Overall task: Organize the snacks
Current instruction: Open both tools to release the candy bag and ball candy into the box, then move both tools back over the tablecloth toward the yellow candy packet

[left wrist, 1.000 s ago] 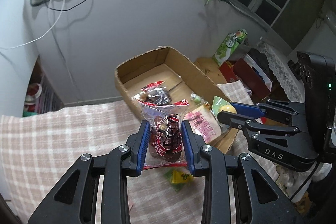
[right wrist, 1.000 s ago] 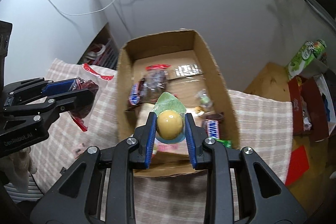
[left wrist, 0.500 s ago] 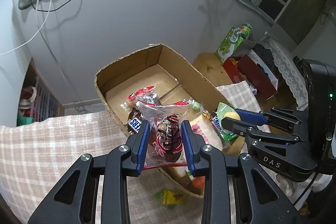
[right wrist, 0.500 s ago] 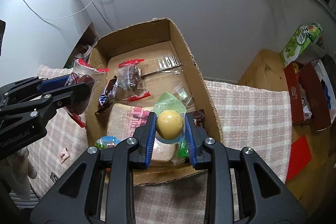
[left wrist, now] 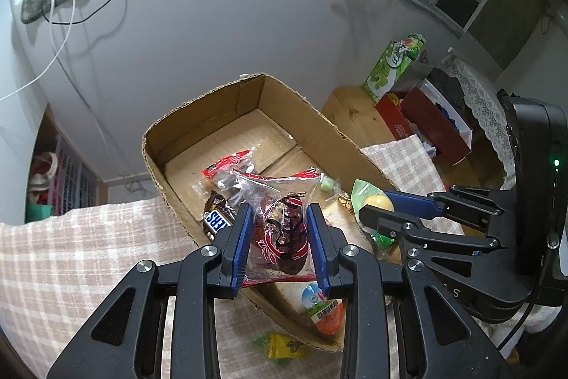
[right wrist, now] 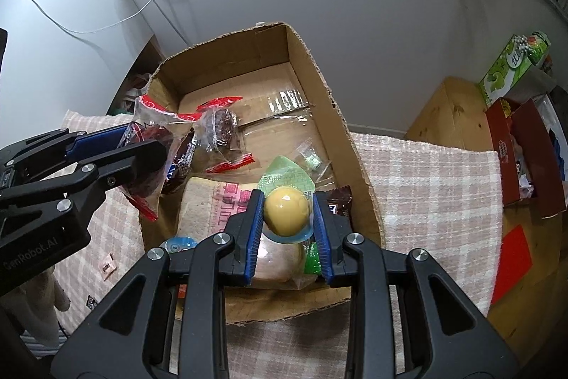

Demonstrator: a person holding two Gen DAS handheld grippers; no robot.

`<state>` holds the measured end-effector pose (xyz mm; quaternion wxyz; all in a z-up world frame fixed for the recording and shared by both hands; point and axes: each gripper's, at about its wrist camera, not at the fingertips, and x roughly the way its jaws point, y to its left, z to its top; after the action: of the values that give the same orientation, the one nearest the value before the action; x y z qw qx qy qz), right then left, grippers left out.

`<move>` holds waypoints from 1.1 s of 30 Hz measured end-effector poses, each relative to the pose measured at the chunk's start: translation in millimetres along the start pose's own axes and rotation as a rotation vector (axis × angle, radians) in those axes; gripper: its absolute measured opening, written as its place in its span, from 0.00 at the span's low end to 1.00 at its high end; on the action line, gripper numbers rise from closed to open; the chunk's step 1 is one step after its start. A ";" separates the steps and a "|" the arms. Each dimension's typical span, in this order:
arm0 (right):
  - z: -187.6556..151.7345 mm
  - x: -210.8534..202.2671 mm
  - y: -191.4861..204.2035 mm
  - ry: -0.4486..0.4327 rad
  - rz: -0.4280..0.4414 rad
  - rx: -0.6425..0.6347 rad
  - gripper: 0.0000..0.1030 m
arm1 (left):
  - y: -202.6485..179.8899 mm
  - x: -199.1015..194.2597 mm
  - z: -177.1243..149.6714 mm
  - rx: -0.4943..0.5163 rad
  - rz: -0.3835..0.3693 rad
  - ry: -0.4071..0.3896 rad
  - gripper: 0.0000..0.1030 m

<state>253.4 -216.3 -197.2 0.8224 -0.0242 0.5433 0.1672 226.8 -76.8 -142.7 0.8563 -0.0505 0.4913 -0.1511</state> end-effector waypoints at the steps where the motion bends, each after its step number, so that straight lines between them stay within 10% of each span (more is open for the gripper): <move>1: 0.2 0.4 1.2 0.000 -0.004 -0.005 0.28 | 0.3 -0.2 0.4 -0.001 -0.001 0.000 0.29; 33: -5.4 -22.1 7.8 -0.034 -0.046 -0.004 0.66 | -8.9 -22.0 -4.1 0.019 0.011 -0.035 0.43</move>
<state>238.4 -215.6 -178.4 0.8350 -0.0356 0.5283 0.1499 211.1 -78.2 -124.5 0.8660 -0.0422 0.4752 -0.1500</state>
